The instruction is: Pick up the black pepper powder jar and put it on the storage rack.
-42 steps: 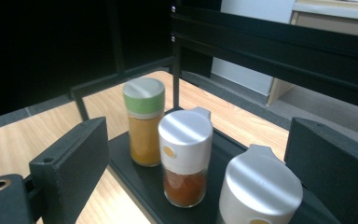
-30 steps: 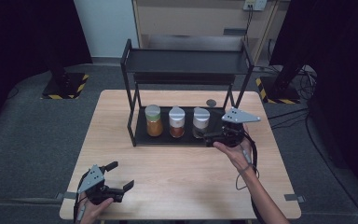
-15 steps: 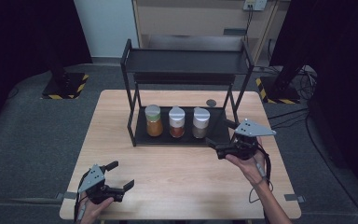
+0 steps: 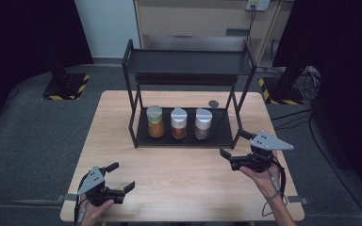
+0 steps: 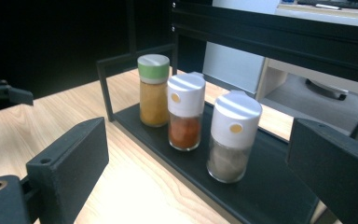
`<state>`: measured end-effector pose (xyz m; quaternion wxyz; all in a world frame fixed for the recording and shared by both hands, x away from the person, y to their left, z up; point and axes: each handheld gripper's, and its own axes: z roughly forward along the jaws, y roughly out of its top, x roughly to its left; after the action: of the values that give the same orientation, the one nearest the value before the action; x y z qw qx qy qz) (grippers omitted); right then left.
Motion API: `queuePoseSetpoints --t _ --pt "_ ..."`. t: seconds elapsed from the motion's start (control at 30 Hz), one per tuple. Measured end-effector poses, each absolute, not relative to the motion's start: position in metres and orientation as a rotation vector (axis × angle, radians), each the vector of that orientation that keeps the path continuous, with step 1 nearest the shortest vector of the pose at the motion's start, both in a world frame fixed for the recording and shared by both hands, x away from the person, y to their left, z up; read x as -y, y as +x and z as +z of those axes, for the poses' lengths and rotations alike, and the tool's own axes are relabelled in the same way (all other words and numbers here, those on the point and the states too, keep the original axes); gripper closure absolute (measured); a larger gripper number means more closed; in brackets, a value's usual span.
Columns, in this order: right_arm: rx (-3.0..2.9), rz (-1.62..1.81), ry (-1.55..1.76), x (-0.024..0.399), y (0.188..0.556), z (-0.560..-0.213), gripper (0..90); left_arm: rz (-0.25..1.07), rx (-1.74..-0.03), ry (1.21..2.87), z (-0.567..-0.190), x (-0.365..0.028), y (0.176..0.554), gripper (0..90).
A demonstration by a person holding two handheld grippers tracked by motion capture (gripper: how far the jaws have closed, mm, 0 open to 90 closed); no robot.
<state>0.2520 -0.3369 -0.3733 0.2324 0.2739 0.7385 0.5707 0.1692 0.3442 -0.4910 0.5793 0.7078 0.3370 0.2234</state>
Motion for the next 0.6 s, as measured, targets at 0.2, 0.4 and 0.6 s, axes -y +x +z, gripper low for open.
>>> queuePoseSetpoints --t 0.2,0.4,0.6 --pt "-2.038 1.548 0.777 0.344 0.242 -0.381 6.5 0.523 -0.789 1.655 -0.491 -0.344 0.169 0.0" --pt "-2.039 1.531 0.795 0.355 0.229 -0.385 6.5 0.536 -0.79 1.652 -0.491 -0.344 0.168 0.0" --pt "-2.038 1.515 0.803 0.362 0.216 -0.392 6.4 0.531 -0.792 1.644 -0.492 -0.345 0.168 0.0"
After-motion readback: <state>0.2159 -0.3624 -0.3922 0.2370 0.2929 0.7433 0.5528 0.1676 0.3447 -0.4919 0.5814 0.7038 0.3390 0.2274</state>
